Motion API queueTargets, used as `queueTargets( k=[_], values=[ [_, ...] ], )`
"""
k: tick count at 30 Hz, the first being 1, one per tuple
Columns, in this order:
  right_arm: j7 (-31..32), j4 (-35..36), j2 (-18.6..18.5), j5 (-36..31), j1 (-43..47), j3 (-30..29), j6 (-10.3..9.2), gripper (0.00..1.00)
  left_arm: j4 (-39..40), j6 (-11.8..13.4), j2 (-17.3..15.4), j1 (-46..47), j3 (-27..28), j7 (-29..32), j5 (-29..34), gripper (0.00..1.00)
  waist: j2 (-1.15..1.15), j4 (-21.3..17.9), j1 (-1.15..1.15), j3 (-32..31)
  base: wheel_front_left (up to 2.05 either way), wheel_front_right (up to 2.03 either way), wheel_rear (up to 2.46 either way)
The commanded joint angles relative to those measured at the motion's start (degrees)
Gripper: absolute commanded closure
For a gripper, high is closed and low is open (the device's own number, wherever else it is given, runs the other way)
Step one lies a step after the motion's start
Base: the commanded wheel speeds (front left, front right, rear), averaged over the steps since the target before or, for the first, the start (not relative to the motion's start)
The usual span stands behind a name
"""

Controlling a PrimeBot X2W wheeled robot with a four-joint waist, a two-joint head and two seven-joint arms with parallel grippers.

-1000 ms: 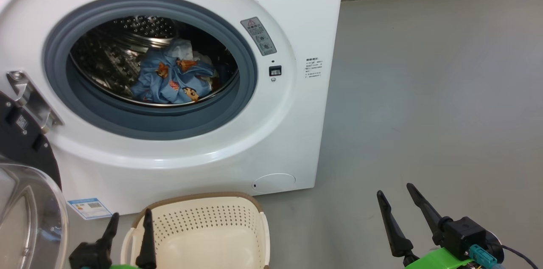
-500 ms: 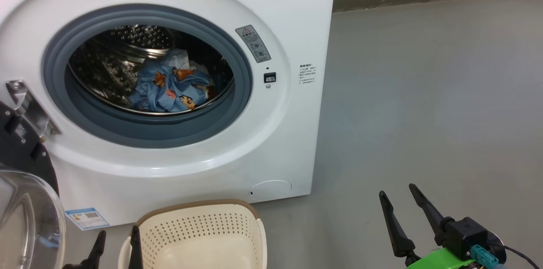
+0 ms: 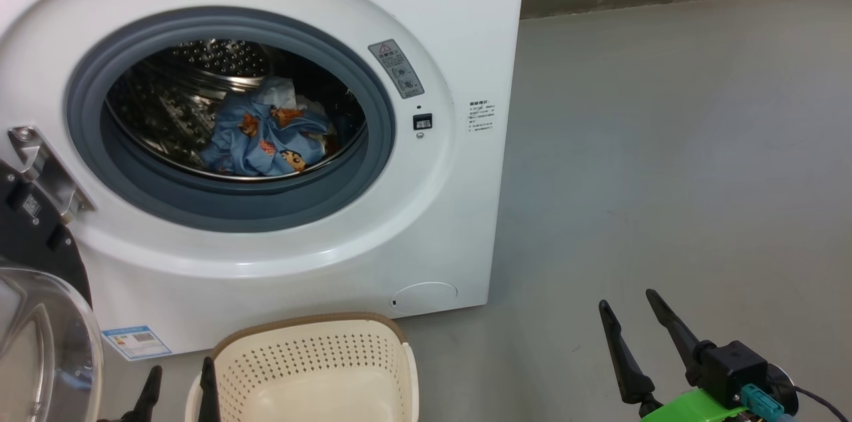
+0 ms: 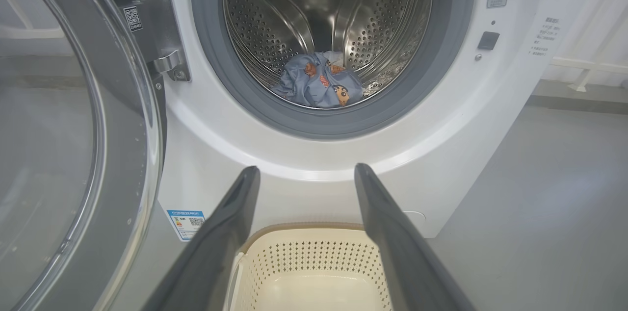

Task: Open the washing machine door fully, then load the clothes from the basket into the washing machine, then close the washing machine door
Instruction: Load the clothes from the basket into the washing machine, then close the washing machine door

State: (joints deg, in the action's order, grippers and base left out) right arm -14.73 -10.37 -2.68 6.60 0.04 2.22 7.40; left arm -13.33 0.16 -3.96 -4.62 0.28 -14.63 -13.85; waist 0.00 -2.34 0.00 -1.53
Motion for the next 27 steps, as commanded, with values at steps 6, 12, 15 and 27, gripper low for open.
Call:
queueTargets(
  k=[6, 12, 15, 27],
  values=[
    [-0.3, 1.1, -0.2, -0.4, -2.0, 1.0, 0.09, 0.00, 1.3, -0.4, -0.2, 1.7, 2.5, -0.4, 1.1, 0.00, 0.00, 0.0, 0.00, 0.0, 0.00, 0.00, 0.00],
    [-0.3, 1.0, -0.2, -0.2, -2.0, 1.1, 0.09, 0.00, 1.3, -0.6, -0.1, 1.7, 2.9, -0.4, 1.4, 0.00, 0.00, -0.1, 0.00, -0.1, 0.00, 0.00, 0.00],
    [-0.3, 1.0, -0.2, -0.2, -2.0, 1.2, 0.09, 0.00, 1.3, -0.7, 0.0, 1.7, 3.0, -0.4, 1.6, 0.00, 0.00, -0.1, 0.00, -0.1, 0.00, 0.00, 0.00],
    [-0.3, 1.0, -0.2, -0.3, -2.0, 1.3, 0.09, 0.00, 1.4, -0.9, 0.2, 1.7, 3.3, -0.4, 2.1, 0.00, 0.00, -0.1, 0.00, 0.1, 0.00, 0.00, 0.00]
  ],
)
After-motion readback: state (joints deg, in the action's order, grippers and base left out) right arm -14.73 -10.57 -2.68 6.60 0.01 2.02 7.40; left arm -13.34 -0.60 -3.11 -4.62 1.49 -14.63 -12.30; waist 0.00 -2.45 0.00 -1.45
